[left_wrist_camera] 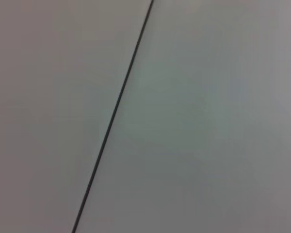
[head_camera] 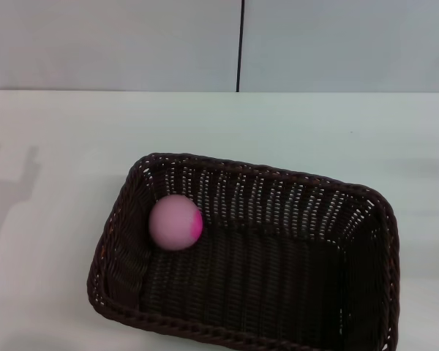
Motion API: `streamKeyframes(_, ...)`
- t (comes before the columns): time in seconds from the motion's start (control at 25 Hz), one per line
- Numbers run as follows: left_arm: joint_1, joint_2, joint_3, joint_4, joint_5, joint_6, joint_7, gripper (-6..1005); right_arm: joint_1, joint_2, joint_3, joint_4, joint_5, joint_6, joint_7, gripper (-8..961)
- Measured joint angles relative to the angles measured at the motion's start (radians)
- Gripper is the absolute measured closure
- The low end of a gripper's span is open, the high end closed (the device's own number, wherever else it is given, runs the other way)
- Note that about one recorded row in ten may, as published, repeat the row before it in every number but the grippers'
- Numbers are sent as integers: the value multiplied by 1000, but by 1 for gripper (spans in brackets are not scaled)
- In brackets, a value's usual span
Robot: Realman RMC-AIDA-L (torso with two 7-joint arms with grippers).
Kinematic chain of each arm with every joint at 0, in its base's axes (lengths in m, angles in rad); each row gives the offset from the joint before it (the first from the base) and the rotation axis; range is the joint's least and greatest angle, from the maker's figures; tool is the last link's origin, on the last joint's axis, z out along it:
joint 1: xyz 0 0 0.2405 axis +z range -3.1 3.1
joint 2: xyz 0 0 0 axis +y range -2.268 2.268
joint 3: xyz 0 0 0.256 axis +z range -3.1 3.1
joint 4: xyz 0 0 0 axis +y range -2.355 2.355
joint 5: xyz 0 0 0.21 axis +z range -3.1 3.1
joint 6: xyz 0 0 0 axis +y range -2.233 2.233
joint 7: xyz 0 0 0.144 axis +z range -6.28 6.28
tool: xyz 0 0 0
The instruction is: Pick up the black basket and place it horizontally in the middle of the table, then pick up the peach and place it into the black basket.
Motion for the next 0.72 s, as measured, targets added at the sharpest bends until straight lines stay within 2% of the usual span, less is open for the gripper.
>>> streamKeyframes(0.12,1,-1,-8,-13,1,-29,34,316,-17,0,70,0,0,-26,-104,329)
streamKeyframes(0.28,-3,-1,-9,-28,1,-39,60,316,-39,-1,98,1,0,-38,-123,329)
streamKeyframes(0.44,-25,3,-21,-28,5,-77,73,316,-68,2,177,56,0,-60,-127,329)
streamKeyframes(0.72,-50,8,-23,-6,7,-92,71,316,-87,4,196,140,0,-87,-189,329)
